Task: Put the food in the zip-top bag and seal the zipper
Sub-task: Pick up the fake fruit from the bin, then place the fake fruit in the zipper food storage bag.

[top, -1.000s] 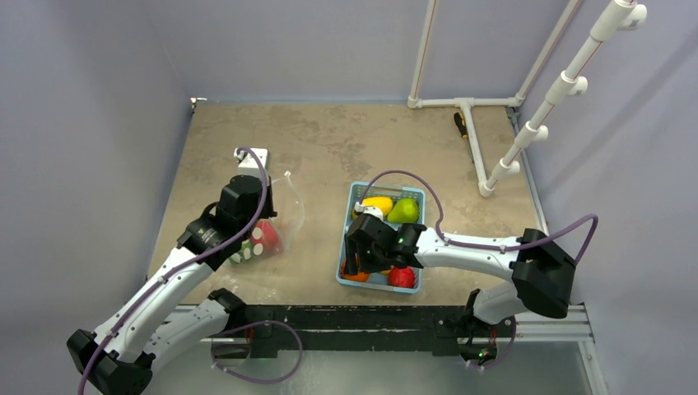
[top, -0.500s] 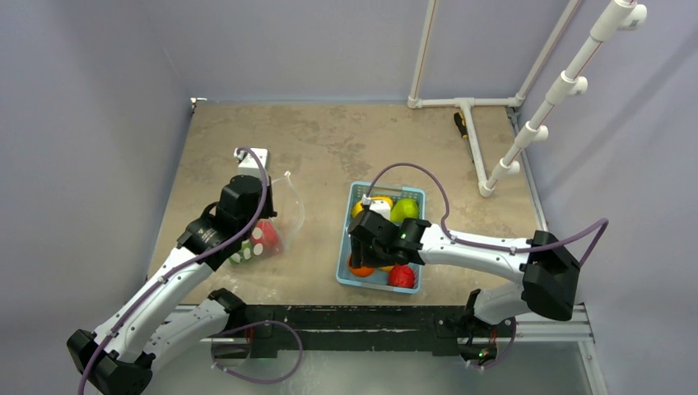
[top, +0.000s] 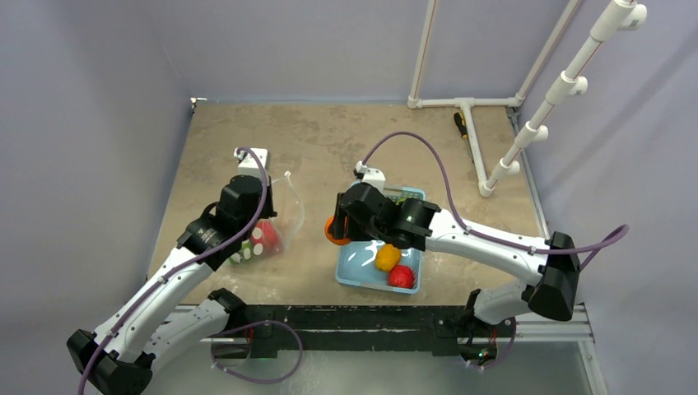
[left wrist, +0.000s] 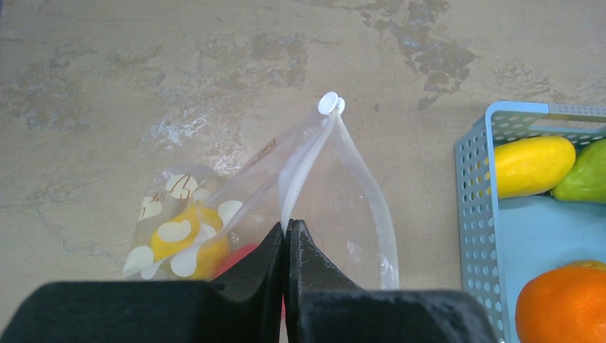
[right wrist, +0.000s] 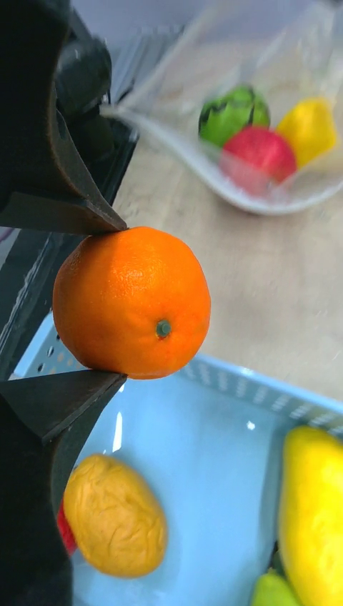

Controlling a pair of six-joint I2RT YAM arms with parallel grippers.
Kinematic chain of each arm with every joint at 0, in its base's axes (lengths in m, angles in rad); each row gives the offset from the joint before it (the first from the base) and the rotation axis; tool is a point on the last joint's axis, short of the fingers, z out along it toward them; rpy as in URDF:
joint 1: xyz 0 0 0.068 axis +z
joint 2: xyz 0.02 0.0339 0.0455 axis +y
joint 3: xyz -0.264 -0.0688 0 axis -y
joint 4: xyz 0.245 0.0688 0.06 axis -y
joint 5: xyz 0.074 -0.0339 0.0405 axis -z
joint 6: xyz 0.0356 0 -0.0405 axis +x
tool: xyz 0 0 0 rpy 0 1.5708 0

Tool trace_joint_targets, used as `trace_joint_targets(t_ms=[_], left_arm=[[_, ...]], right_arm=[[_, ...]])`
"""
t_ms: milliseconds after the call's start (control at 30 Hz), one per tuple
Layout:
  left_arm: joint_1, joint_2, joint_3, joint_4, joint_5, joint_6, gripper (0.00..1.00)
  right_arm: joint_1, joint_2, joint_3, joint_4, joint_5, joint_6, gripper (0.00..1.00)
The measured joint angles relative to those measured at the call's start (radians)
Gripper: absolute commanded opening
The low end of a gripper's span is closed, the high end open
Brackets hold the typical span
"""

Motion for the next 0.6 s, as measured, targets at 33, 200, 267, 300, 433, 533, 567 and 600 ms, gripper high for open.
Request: trace_joint_targets(t_ms=[33,200,267,300,433,533,567,600], left_arm=[[0.0,0.0,0.0,0.0,0.0,0.0,0.0],[0.0,0.0,0.0,0.0,0.0,0.0,0.0],[0.0,0.0,0.0,0.0,0.0,0.0,0.0],[0.0,0.0,0.0,0.0,0.0,0.0,0.0],[0.0,0.0,0.0,0.0,0.0,0.0,0.0],[0.0,0.0,0.0,0.0,0.0,0.0,0.0],[0.0,0.0,0.0,0.0,0.0,0.0,0.0],[0.0,0.0,0.0,0.0,0.0,0.0,0.0]], right_arm=[[0.0,0.0,0.02,0.007,0.0,-0.003,0.27],[0.0,0.011,0.117,0.064,0.003,-0.024,0.28],[0.0,0.027,0.148,0.091,0.004,-0.034,0.28],[0.0,0.038,0.162,0.103,0.005,-0.04,0.28],[0.0,0.101,0.197,0.162,0.005,-0.063,0.29],[0.0,0.156,0.212,0.192,0.004,-0.081,0.29],[0.0,0.179,0.222,0.203,0.003,-0.091,0.29],[0.0,0.196,0.229,0.211,0.002,-0.097,0.3]])
